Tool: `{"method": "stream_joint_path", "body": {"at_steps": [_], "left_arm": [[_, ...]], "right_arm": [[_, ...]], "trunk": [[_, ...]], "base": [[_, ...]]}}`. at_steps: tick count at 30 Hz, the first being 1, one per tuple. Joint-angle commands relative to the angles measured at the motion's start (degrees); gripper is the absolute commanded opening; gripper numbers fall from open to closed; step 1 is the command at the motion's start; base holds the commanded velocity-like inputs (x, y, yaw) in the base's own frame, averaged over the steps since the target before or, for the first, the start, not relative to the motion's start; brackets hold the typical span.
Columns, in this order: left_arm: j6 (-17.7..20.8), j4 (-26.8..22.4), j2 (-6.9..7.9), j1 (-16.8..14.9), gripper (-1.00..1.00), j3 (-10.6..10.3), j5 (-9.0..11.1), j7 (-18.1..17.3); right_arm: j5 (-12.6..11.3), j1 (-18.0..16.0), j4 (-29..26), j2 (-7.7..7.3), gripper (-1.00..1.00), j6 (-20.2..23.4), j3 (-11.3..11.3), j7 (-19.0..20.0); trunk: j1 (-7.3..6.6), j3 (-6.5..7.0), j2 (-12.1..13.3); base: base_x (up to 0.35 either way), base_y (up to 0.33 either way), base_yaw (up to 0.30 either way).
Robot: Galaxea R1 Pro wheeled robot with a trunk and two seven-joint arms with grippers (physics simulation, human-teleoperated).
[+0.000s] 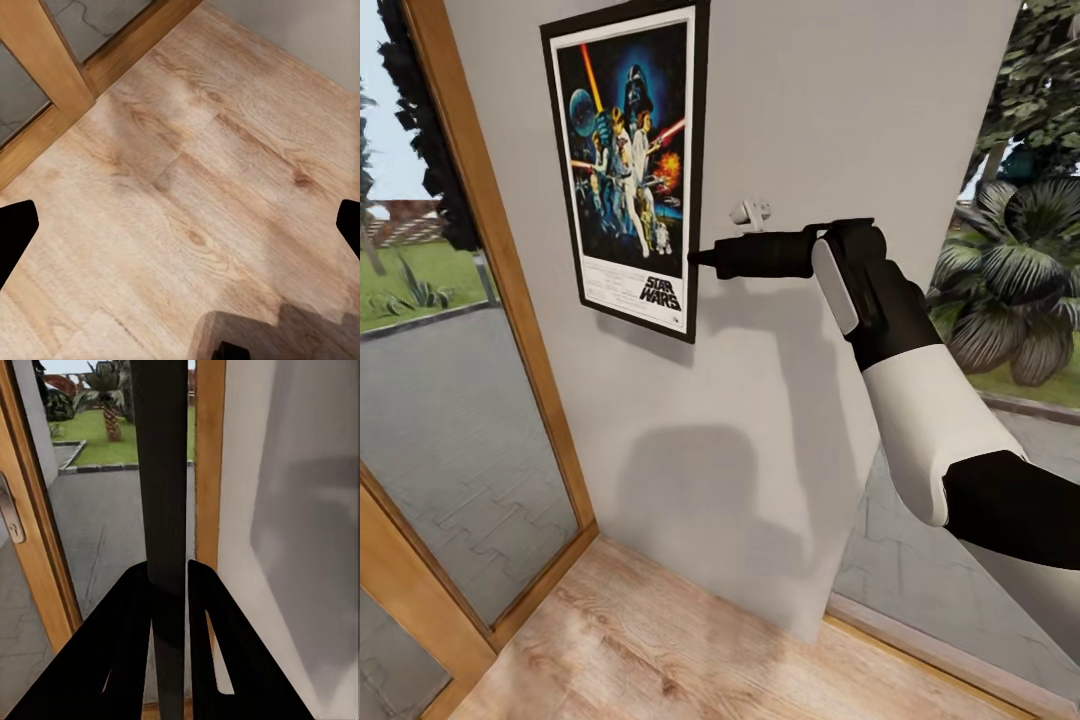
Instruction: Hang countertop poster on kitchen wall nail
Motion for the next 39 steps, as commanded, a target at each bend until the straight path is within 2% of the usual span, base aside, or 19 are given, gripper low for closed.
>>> {"method": "stream_joint_path", "body": {"at_steps": [1,39], "left_arm": [[0.0,-0.1,-0.03,0.0,1.00,0.2,0.0,-0.5],[0.0,-0.1,-0.03,0.0,1.00,0.2,-0.1,-0.5]], "right_arm": [[-0.5,-0.1,0.0,0.01,-1.00,0.5,0.0,-0.1],[-0.5,-0.1,0.1,0.01,-1.00,0.5,0.0,-0.4]], "trunk": [[0.04,-0.11,-0.1],[0.04,-0.11,-0.1]], "base": [[0.000,0.000,0.000],[0.063,0.000,0.000]]}}
